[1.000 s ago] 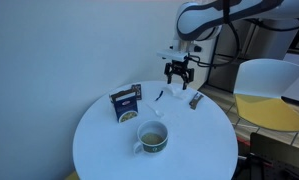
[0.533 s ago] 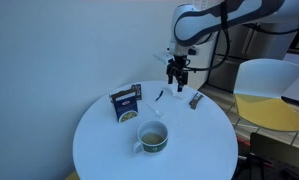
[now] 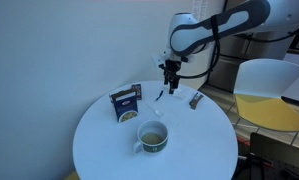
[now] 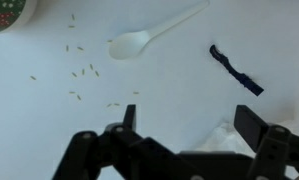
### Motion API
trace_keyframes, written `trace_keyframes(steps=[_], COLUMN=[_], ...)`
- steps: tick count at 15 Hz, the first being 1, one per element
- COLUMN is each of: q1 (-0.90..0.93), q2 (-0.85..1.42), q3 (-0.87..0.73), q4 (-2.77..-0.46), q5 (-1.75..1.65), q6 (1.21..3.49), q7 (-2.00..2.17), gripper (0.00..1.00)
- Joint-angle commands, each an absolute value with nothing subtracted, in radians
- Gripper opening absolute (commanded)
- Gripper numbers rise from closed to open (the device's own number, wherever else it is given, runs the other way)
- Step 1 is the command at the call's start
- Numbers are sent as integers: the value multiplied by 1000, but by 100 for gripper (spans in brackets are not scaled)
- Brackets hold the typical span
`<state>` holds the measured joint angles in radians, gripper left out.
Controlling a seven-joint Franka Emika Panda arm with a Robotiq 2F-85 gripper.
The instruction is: Pour the contents of the box into the cup, then mix it with the spoon
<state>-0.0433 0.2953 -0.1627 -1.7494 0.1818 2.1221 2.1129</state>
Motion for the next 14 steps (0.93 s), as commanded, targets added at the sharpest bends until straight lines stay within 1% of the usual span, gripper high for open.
trace_keyframes(steps=[1,5,10,14], q1=[-58,-48,-30,-16], q2=[313,342,402,451], q3=[-146,-138,-131,-125], q4=[-1716,-1710,-1689,-1665], q5=[234,317,313,301], q6=[2072,2089,2134,2195], q7=[2168,2335,2551,2638], gripper=[100,100,100,100])
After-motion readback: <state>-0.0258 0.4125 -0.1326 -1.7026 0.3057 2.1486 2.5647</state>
